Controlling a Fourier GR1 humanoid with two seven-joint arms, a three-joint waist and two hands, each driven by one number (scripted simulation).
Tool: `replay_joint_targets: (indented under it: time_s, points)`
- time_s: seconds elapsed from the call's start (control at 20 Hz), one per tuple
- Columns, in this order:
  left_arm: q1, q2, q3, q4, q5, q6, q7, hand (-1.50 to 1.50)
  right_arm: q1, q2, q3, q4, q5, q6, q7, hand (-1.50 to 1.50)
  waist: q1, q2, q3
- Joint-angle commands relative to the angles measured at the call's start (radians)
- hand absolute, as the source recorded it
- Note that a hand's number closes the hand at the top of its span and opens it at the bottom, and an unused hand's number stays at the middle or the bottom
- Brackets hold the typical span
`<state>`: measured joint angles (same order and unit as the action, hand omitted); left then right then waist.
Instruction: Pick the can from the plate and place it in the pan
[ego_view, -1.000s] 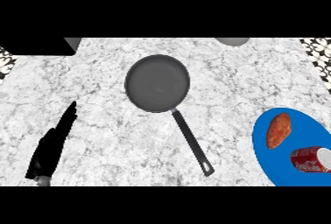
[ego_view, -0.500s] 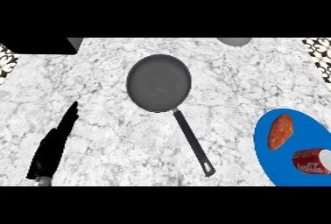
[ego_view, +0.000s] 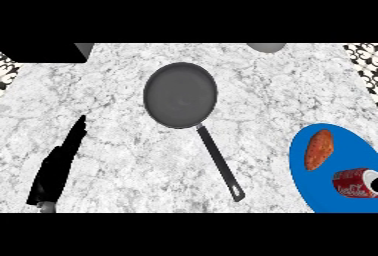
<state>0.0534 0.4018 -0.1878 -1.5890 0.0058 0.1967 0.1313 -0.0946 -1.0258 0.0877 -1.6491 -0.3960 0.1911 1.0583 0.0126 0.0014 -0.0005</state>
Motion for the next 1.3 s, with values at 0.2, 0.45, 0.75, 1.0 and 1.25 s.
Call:
replay_joint_targets:
  time_s: [0.2, 0.45, 0.75, 1.0, 1.25]
  points:
    - [0.034, -0.032, 0.004, 0.000, -0.030, -0.002, -0.034, 0.00, -0.092, 0.028, 0.082, 0.051, 0.014, 0.061, 0.181, -1.50, 0.003, 0.000, 0.000]
    - [0.027, -0.046, 0.033, 0.044, -0.024, -0.022, -0.057, 0.00, -0.045, 0.060, 0.131, 0.061, 0.071, 0.046, 0.140, -1.50, -0.010, -0.001, 0.000]
    - [0.008, -0.041, 0.041, -0.035, -0.041, -0.032, 0.052, 0.00, -0.072, 0.091, 0.151, 0.070, 0.077, 0.049, 0.179, -1.50, -0.008, -0.002, 0.000]
    - [-0.023, -0.066, 0.064, 0.037, -0.041, -0.052, -0.004, 0.00, -0.044, 0.114, 0.175, 0.060, 0.093, 0.037, 0.170, -1.50, -0.015, -0.002, 0.000]
    - [0.011, -0.074, 0.056, 0.011, -0.069, -0.069, -0.012, 0.00, -0.078, 0.152, 0.168, 0.151, 0.137, 0.056, 0.139, -1.50, -0.005, 0.000, 0.000]
